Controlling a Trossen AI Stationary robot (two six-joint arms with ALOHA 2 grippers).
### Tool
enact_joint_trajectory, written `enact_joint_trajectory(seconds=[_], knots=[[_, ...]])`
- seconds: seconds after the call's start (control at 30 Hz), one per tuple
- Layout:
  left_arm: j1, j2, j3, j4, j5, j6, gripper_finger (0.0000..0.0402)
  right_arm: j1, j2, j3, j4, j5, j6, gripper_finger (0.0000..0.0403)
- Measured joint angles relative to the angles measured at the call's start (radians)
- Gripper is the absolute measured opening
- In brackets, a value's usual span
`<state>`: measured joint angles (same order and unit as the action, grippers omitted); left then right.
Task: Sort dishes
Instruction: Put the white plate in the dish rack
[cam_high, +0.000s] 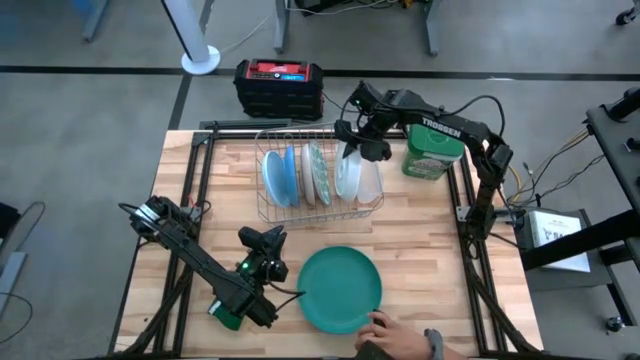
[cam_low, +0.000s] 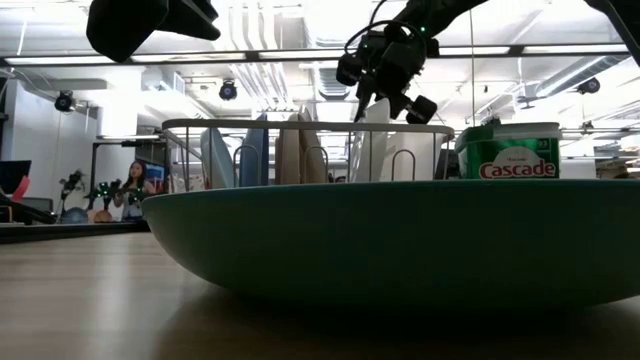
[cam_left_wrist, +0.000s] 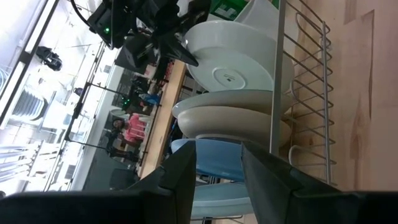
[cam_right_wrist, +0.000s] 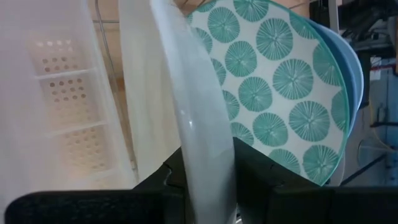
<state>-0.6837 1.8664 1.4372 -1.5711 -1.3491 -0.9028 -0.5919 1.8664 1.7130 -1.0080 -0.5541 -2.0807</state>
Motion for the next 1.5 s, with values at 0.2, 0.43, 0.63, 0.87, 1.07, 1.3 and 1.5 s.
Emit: enact_joint_trajectory(seconds=[0.2, 0.43, 0.63, 0.87, 1.07, 1.3, 1.5], knots=[[0.000, 0.000, 0.000, 0.000, 0.000, 0.000, 0.0116, 0.000, 0.001, 0.000, 0.001, 0.000, 0.008, 0.0094], [0.000, 0.000, 0.000, 0.000, 0.000, 0.000, 0.0116, 0.000, 0.001, 0.000, -0.001, -0.001, 0.019, 0.0118], [0.000, 0.000, 0.000, 0.000, 0.000, 0.000, 0.0116, 0.000, 0.001, 0.000, -0.002, -0.001, 0.098, 0.0134], [0.000, 0.000, 0.000, 0.000, 0.000, 0.000, 0.0116, 0.000, 0.001, 0.000, -0.006, 0.001, 0.159, 0.0144], [0.000, 0.000, 0.000, 0.000, 0.000, 0.000, 0.0116, 0.001, -0.003, 0.000, -0.016, 0.005, 0.184, 0.0150], [0.000, 0.000, 0.000, 0.000, 0.000, 0.000, 0.0116, 0.001, -0.006, 0.000, -0.012, 0.060, 0.271, 0.0154], [0.000, 0.000, 0.000, 0.000, 0.000, 0.000, 0.0116, 0.001, -0.010, 0.000, -0.008, 0.124, 0.338, 0.0157]])
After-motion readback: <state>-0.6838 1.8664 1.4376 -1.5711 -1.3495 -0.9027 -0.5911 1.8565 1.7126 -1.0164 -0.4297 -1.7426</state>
